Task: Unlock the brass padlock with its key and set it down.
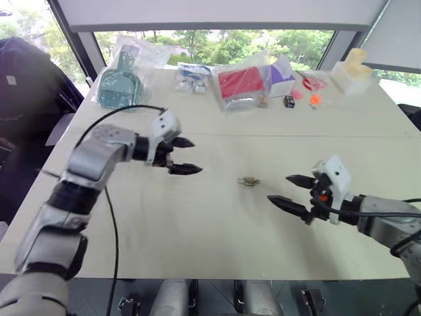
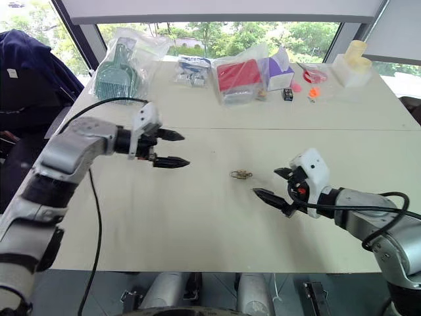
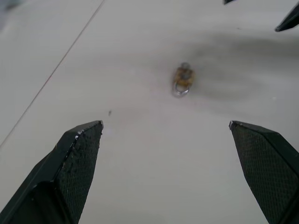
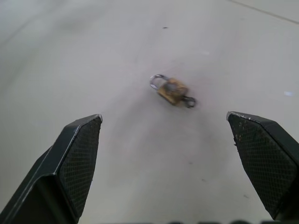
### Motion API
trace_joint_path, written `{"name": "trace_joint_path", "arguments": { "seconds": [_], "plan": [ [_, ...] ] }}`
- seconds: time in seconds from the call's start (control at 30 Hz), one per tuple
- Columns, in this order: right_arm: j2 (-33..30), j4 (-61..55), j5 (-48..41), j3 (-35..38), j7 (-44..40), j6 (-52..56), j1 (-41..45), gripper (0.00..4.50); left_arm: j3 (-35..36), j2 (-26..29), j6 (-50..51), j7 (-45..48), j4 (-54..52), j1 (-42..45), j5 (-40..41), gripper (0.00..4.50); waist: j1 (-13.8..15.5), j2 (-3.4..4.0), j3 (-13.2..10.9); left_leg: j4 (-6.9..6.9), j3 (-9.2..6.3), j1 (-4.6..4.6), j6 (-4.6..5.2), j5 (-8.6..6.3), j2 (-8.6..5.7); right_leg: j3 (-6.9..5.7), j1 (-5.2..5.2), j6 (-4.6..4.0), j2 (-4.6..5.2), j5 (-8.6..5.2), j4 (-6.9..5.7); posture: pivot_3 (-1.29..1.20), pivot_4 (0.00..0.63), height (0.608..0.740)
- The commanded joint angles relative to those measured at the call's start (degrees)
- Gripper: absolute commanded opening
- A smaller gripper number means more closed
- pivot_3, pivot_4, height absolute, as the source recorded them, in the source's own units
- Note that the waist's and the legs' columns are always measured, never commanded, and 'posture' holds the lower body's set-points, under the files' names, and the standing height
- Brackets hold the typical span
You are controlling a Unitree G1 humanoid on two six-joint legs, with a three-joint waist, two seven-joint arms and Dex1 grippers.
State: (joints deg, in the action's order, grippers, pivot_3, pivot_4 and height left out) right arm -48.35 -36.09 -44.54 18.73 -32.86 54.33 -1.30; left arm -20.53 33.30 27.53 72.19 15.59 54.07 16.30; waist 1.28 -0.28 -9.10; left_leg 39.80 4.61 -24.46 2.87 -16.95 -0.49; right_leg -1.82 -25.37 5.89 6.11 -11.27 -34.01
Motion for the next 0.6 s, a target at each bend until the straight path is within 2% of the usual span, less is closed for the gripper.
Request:
{"name": "trace_joint_path", "arguments": {
  "seconds": [0.03,0.1,0.23,0.33,0.43,0.6],
  "plan": [
    [0.98,-3.89,0.17,2.08,1.93,-0.83,-1.75,4.44,-5.39,-6.12,-9.73,6.66,11.13,8.06,-6.11,4.50,0.18,-0.01,0.00,0.03,0.01,-0.01,0.06,-0.03,0.00,-0.01,0.01,0.00,-0.03,0.00,0.00,0.00,0.150,0.740],
    [2.54,-5.44,0.31,2.41,4.07,-0.77,-3.09,4.44,-7.29,-12.31,-12.73,7.37,19.73,12.75,-8.87,4.50,0.39,-0.02,-0.02,0.09,0.06,-0.03,0.16,-0.07,0.01,-0.02,0.00,0.00,-0.13,0.00,0.00,0.00,0.150,0.740],
    [5.77,-8.07,0.69,4.51,7.64,-0.87,-6.93,4.44,-10.89,-24.72,-11.25,6.75,37.01,21.12,-15.10,4.50,1.14,-0.14,-0.08,0.30,0.07,-0.13,0.32,-0.13,0.02,-0.05,0.02,0.04,-0.35,0.00,-0.03,0.00,0.150,0.740],
    [8.29,-9.22,1.44,4.71,9.95,-1.62,-9.19,4.44,-14.38,-31.44,-13.40,1.14,48.91,25.75,-22.71,4.50,0.97,-0.22,-0.13,0.41,0.07,-0.21,0.47,-0.22,0.00,-0.06,0.05,0.07,-0.39,-0.01,0.02,0.00,0.150,0.740],
    [10.55,-10.73,2.05,3.91,12.16,-2.02,-10.67,4.44,-13.10,-35.56,-16.35,-1.77,54.83,27.70,-25.12,4.50,0.81,-0.27,-0.16,0.43,0.11,-0.23,0.55,-0.26,0.02,-0.01,-0.02,0.10,-0.39,0.00,0.00,0.00,0.150,0.740],
    [13.05,-12.87,2.11,4.32,15.05,-2.39,-12.57,4.44,-12.89,-38.99,-18.48,-5.99,58.91,27.40,-29.62,4.50,1.07,-0.26,-0.16,0.42,-0.02,-0.23,0.55,-0.26,0.16,-0.08,-0.05,0.12,-0.52,-0.02,-0.08,0.00,0.150,0.740]
  ]
}}
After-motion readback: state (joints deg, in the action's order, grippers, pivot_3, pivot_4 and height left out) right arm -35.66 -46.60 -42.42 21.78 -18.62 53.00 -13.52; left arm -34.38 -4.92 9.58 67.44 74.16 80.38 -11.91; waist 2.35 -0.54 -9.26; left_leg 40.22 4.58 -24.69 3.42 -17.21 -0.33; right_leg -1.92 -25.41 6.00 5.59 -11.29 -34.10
